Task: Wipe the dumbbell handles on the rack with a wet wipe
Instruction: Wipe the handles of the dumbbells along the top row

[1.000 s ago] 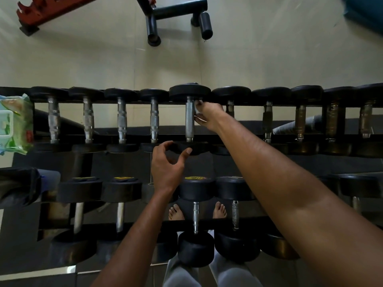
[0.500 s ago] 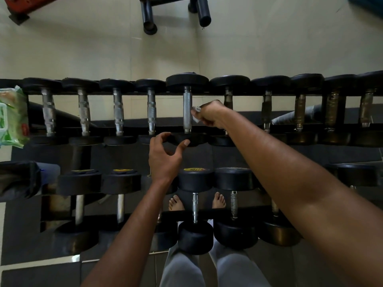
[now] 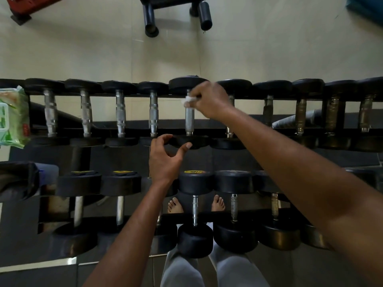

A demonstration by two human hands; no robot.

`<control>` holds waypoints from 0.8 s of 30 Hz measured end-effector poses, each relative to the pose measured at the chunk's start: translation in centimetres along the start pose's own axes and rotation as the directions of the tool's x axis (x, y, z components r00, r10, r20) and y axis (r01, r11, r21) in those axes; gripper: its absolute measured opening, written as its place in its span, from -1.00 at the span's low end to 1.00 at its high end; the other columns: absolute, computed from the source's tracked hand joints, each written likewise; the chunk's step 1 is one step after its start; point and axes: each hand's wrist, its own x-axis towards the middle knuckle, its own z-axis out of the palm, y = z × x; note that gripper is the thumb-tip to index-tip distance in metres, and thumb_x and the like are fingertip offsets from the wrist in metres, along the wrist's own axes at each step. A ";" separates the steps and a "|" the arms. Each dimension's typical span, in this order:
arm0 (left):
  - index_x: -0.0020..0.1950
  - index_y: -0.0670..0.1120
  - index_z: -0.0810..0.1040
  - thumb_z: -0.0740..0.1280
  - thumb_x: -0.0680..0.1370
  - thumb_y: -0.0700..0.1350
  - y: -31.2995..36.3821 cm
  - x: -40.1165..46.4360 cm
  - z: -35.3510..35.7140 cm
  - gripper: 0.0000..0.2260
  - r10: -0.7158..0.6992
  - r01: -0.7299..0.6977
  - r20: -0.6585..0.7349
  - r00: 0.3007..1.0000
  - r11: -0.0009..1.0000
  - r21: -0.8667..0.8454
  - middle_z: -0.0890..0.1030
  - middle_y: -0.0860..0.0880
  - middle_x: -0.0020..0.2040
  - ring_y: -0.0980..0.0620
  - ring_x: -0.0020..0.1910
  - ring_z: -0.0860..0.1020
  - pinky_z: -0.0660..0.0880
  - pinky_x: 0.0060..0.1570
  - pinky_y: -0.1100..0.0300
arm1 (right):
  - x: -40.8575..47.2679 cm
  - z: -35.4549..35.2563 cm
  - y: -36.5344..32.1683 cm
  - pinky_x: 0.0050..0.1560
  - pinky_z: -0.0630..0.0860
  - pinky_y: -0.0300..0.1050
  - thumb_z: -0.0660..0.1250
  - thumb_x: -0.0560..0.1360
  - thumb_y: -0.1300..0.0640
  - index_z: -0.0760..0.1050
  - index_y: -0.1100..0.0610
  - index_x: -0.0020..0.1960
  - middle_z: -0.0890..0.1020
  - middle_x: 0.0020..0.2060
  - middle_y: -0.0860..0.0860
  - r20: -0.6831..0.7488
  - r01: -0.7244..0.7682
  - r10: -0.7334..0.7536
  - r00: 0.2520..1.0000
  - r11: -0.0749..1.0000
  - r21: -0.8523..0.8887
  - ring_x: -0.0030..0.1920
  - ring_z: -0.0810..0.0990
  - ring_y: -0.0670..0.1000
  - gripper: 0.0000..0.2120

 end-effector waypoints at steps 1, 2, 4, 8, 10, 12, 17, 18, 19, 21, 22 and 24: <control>0.29 0.10 0.54 0.56 0.47 0.30 0.0 0.0 0.0 -0.49 0.000 0.000 0.004 1.000 1.000 0.001 0.49 0.17 0.20 0.16 0.12 0.55 0.57 -0.05 0.25 | 0.6 -0.3 -0.7 -0.13 0.50 -0.12 0.51 0.56 -0.09 0.71 -0.05 0.00 0.67 -0.13 -0.15 -0.064 0.099 -0.105 0.992 0.991 -0.095 -0.14 0.62 -0.09 -0.88; 0.29 0.11 0.53 0.55 0.47 0.31 0.0 0.0 0.0 -0.49 -0.001 0.001 0.004 1.000 1.000 0.002 0.49 0.17 0.20 0.17 0.12 0.54 0.56 -0.06 0.27 | 1.1 -0.3 -1.2 -0.15 0.51 -0.11 0.50 0.58 -0.04 0.71 -0.04 -0.05 0.69 -0.17 -0.13 -0.094 0.169 -0.190 0.977 0.966 -0.196 -0.17 0.64 -0.04 -0.91; 0.30 0.11 0.54 0.55 0.46 0.32 0.0 -0.2 0.1 -0.48 -0.006 0.006 -0.002 1.000 1.000 0.001 0.49 0.17 0.20 0.19 0.12 0.54 0.54 -0.06 0.29 | 1.5 0.3 -1.2 -0.16 0.58 -0.08 0.42 0.64 0.11 0.70 0.00 -0.05 0.73 -0.20 -0.05 -0.076 0.236 -0.298 0.951 0.867 -0.439 -0.18 0.71 0.07 -0.89; 0.32 0.07 0.54 0.56 0.48 0.28 0.2 -0.4 0.3 -0.48 -0.010 0.009 -0.017 1.000 1.000 -0.006 0.50 0.14 0.20 0.20 0.09 0.53 0.49 -0.08 0.36 | 1.2 1.0 -0.5 -0.21 0.60 -0.03 0.28 0.66 0.27 0.65 0.05 0.21 0.74 -0.12 0.00 0.029 0.314 -0.410 0.912 0.649 -0.692 -0.18 0.73 0.10 -0.75; 0.31 0.06 0.55 0.57 0.48 0.27 0.3 -0.5 0.3 -0.49 -0.012 0.012 -0.032 0.999 1.000 -0.014 0.50 0.15 0.20 0.18 0.12 0.53 0.50 -0.06 0.35 | 1.3 1.3 -1.0 -0.24 0.58 -0.04 0.26 0.66 0.30 0.64 0.06 0.25 0.74 -0.12 0.01 0.066 0.331 -0.419 0.906 0.601 -0.728 -0.20 0.73 0.10 -0.71; 0.31 0.06 0.55 0.57 0.48 0.27 0.2 -0.5 0.4 -0.49 -0.010 0.009 -0.036 0.999 1.000 -0.017 0.50 0.15 0.19 0.19 0.14 0.53 0.53 -0.01 0.30 | 1.5 1.5 -1.6 -0.24 0.55 -0.05 0.25 0.66 0.32 0.66 0.06 0.22 0.73 -0.17 0.04 0.053 0.305 -0.377 0.925 0.649 -0.697 -0.21 0.73 0.11 -0.70; 0.29 0.11 0.54 0.56 0.47 0.31 0.2 -0.5 0.4 -0.49 -0.014 0.014 -0.043 0.999 1.000 -0.007 0.51 0.17 0.18 0.16 0.12 0.56 0.62 0.01 0.16 | 1.7 1.2 -3.0 -0.03 0.60 0.01 0.34 0.66 0.24 0.69 0.06 0.24 0.71 -0.06 0.06 0.086 0.232 -0.221 0.972 0.820 -0.524 -0.04 0.69 0.13 -0.76; 0.28 0.13 0.54 0.55 0.47 0.32 0.2 -0.5 0.4 -0.49 -0.022 0.022 -0.048 0.999 1.000 -0.006 0.51 0.19 0.18 0.15 0.11 0.57 0.64 0.01 0.12 | 1.8 1.1 -3.2 0.04 0.60 0.02 0.39 0.65 0.20 0.69 0.03 0.27 0.73 0.04 0.06 0.109 0.224 -0.196 0.974 0.837 -0.499 0.04 0.68 0.14 -0.76; 0.28 0.13 0.54 0.55 0.46 0.33 0.1 -0.5 0.4 -0.49 -0.032 0.032 -0.050 0.998 0.999 -0.007 0.51 0.20 0.18 0.14 0.10 0.58 0.65 0.02 0.09 | 1.9 1.0 -3.4 0.07 0.59 0.01 0.42 0.63 0.17 0.68 0.01 0.30 0.72 0.11 0.05 0.142 0.226 -0.179 0.974 0.849 -0.477 0.10 0.67 0.13 -0.74; 0.28 0.12 0.55 0.56 0.45 0.34 0.3 -0.6 0.3 -0.48 -0.045 0.044 -0.047 0.998 0.999 -0.011 0.51 0.20 0.19 0.15 0.13 0.58 0.65 0.04 0.06 | 1.7 1.2 -3.6 0.02 0.53 -0.05 0.45 0.61 0.16 0.66 0.01 0.31 0.71 0.18 0.03 0.230 0.259 -0.169 0.958 0.851 -0.457 0.14 0.66 0.10 -0.72; 0.28 0.11 0.55 0.56 0.45 0.34 0.4 -0.7 0.2 -0.47 -0.047 0.046 -0.048 0.998 0.999 -0.011 0.52 0.19 0.20 0.15 0.14 0.58 0.65 0.05 0.06 | 1.5 1.4 -3.6 0.00 0.52 -0.07 0.45 0.61 0.15 0.66 0.01 0.32 0.70 0.20 0.03 0.273 0.289 -0.176 0.946 0.840 -0.459 0.14 0.65 0.09 -0.71; 0.29 0.09 0.56 0.55 0.44 0.36 0.5 -0.6 0.2 -0.44 -0.055 0.055 -0.053 0.997 0.998 -0.012 0.53 0.18 0.21 0.13 0.14 0.58 0.64 0.05 0.08 | 0.9 1.9 -3.5 -0.03 0.49 -0.07 0.47 0.60 0.11 0.66 0.01 0.32 0.67 0.22 0.03 0.342 0.338 -0.187 0.921 0.820 -0.462 0.12 0.62 0.08 -0.71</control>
